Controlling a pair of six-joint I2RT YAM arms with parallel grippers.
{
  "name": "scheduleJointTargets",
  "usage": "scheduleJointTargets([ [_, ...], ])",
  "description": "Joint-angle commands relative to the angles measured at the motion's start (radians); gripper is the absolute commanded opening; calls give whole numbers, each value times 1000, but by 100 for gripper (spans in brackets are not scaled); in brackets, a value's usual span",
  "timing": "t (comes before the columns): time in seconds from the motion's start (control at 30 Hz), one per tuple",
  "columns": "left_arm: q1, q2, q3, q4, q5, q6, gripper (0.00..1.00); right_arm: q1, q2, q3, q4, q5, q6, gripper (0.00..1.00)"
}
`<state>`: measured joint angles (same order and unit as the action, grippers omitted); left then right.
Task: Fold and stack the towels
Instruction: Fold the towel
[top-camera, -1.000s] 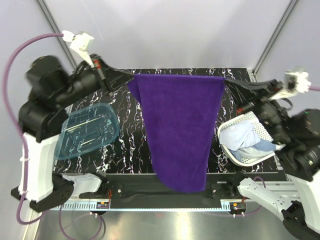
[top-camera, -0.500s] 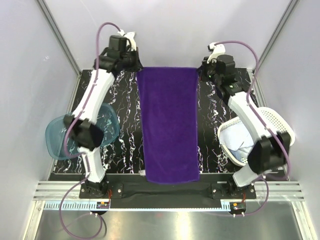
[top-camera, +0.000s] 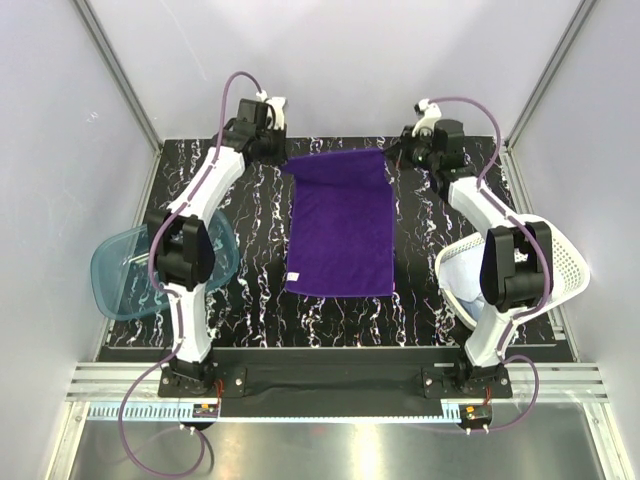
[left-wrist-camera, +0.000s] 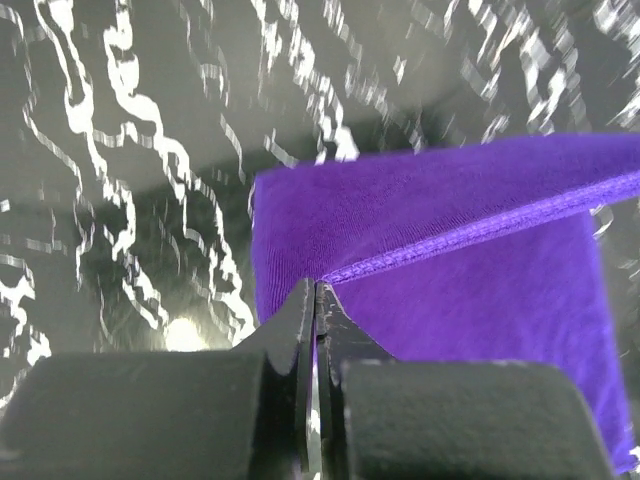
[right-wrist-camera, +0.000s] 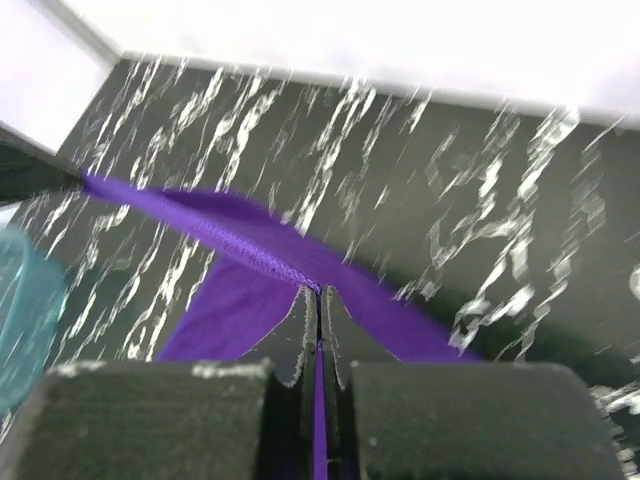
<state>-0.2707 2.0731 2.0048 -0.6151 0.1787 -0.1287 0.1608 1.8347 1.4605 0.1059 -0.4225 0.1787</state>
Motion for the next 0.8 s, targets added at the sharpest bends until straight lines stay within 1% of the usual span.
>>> scheduleJointTargets([
  [0.0, -18, -108, -76, 66, -61, 66, 0, -3, -44, -112, 109, -67, 54, 0],
  [0.07, -31, -140, -141, 61, -64, 70, 0, -4, -80, -156, 95, -49, 50, 0],
  [0.17, -65, -192, -239, 54, -88, 81, 0, -4, -126, -213, 20, -44, 25, 0],
  [0.3, -123, -252, -349, 18, -215, 97, 0, -3, -213, -334, -52, -15, 28, 0],
  [0.33, -130, -274, -371, 17, -222, 92, 0, -1, -257, -362, -52, -15, 27, 0],
  [0.4, -142, -289, -412, 9, -225, 74, 0, -1, -316, -422, -64, 4, 22, 0],
  [0.47, -147, -312, -445, -14, -219, 60, 0, -1, -344, -430, -100, 19, 13, 0],
  [0.5, -151, -321, -460, -18, -203, 51, 0, -1, -353, -428, -164, 18, 5, 0],
  [0.57, -154, -363, -500, -21, -190, 43, 0, -3, -394, -445, -195, 11, 8, 0],
  [0.63, -168, -402, -567, -20, -185, 23, 0, -3, -439, -466, -230, 27, 31, 0],
  [0.7, -176, -427, -609, -23, -128, -5, 0, -1, -469, -517, -253, 40, 54, 0],
  [0.77, -182, -453, -662, -37, -116, -18, 0, -3, -512, -576, -261, 50, 74, 0],
])
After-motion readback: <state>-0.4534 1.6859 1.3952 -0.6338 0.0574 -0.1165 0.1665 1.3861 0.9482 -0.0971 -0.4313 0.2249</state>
